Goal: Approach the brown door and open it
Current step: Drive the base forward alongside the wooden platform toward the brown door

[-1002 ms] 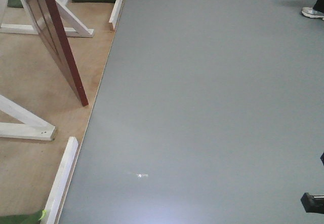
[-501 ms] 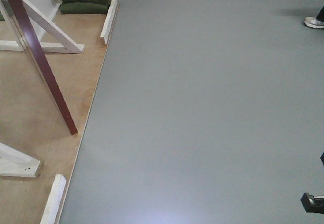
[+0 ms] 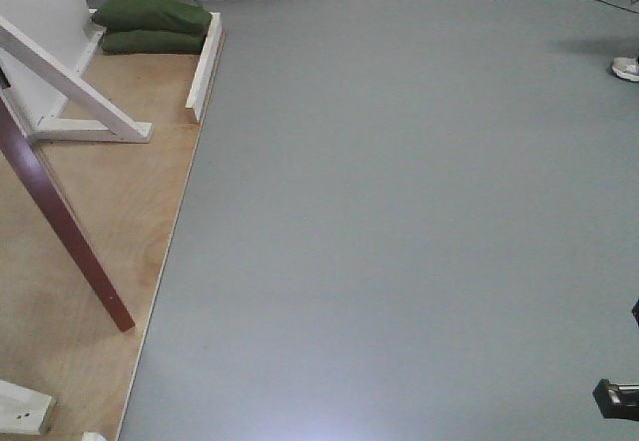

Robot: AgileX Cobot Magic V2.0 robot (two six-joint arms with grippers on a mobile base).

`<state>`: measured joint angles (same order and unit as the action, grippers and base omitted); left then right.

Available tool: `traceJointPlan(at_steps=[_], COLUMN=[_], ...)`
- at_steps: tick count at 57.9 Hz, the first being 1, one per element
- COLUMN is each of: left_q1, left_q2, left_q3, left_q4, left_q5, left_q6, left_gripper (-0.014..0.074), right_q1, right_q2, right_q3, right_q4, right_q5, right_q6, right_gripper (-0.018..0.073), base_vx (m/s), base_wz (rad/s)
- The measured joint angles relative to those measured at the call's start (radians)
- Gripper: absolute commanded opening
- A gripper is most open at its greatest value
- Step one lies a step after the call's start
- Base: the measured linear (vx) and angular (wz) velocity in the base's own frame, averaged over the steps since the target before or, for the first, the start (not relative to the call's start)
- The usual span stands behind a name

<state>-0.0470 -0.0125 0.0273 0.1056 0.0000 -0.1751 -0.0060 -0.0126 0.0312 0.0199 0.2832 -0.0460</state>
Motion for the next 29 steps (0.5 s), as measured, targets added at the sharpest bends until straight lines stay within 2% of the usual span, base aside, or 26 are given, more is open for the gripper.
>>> traceJointPlan(at_steps=[29], left_q1=[0.0], left_q2=[0.0], left_q3=[0.0], left_q4=[0.0], left_q5=[0.0], left_q6=[0.0], left_gripper=[-0.0006], right_q1=[0.0], right_q2=[0.0], right_q3=[0.0], right_q4=[0.0], right_q5=[0.0], right_q6=[0.0], right_gripper=[0.0], base_vx=[0.33], base_wz=[0.01])
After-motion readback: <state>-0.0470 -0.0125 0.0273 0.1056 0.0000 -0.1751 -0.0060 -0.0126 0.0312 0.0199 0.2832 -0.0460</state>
